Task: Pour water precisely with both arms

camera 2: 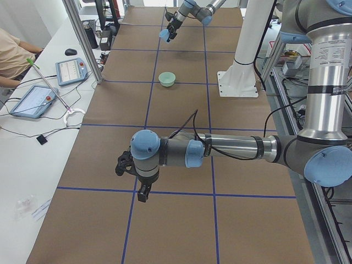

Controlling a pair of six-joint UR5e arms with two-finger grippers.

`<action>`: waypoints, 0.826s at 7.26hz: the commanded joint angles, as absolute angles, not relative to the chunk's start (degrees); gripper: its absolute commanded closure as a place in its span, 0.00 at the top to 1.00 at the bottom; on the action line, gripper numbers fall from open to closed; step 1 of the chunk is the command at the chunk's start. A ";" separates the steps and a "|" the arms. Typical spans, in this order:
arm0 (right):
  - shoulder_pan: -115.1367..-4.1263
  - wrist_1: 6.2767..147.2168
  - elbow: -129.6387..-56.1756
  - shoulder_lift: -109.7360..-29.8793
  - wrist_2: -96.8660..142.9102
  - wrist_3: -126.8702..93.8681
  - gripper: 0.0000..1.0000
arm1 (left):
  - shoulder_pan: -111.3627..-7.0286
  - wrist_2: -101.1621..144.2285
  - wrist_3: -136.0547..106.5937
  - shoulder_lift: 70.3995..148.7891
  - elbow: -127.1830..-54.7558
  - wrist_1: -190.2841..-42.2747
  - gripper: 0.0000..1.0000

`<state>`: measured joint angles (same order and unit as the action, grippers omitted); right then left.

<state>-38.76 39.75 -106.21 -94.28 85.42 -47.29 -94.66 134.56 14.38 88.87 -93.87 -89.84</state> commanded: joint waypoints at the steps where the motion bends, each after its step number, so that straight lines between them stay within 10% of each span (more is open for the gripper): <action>1: -38.76 27.47 -98.74 -97.12 80.09 -49.66 0.00 | -94.66 134.56 14.41 88.77 -93.87 -89.91 1.00; 6: -38.50 2.46 -79.10 -97.29 69.44 -50.10 0.01 | -94.48 134.56 14.33 88.77 -93.87 -90.00 1.00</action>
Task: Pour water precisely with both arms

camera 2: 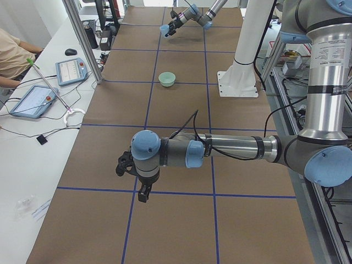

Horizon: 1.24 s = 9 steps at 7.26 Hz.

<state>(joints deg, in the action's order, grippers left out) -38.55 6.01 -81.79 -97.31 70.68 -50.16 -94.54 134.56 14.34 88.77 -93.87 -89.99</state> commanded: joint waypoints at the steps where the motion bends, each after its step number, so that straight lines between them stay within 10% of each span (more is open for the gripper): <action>1: -37.97 2.46 -78.84 -97.29 68.04 -50.10 0.32 | -94.48 134.56 14.33 88.77 -93.87 -90.00 1.00; 2: -37.10 2.37 -77.79 -97.21 65.94 -50.27 0.68 | -94.05 134.56 14.33 88.77 -93.95 -90.00 1.00; 6: -35.77 2.37 -77.61 -96.95 63.11 -50.27 0.99 | -93.96 134.56 14.24 89.12 -93.87 -90.00 1.00; 9: -35.77 2.29 -78.66 -96.59 61.62 -50.19 0.99 | -93.69 134.56 14.24 89.30 -93.87 -89.91 1.00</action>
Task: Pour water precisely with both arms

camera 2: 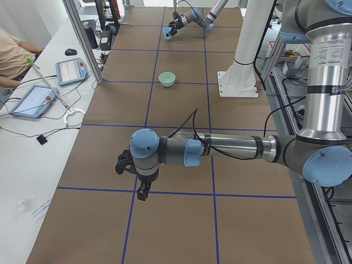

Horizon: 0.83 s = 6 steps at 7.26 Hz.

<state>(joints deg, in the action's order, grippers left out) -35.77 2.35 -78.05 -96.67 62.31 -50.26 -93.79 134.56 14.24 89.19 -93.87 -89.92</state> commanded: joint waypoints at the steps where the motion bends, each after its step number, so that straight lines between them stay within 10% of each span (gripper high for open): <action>1: -35.86 2.29 -80.40 -96.68 61.70 -49.58 0.99 | -93.52 134.56 14.24 89.30 -93.87 -89.91 1.00; 6: -43.38 2.98 -83.23 -96.86 74.12 -45.28 0.99 | -93.25 134.56 14.15 89.30 -93.43 -89.91 1.00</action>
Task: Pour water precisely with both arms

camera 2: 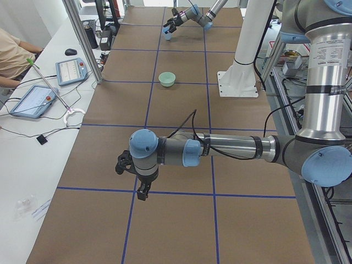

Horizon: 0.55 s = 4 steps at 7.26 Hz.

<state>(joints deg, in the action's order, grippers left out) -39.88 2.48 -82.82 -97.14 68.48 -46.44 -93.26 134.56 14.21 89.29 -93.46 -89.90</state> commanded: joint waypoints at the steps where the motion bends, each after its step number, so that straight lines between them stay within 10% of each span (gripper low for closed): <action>1: -47.25 3.51 -83.23 -96.42 81.23 -44.92 0.99 | -93.25 134.56 14.15 89.30 -93.51 -89.91 1.00; 4: -62.78 13.05 -83.41 -91.08 107.74 -44.65 0.99 | -93.25 142.26 5.34 90.43 -95.52 -90.00 1.00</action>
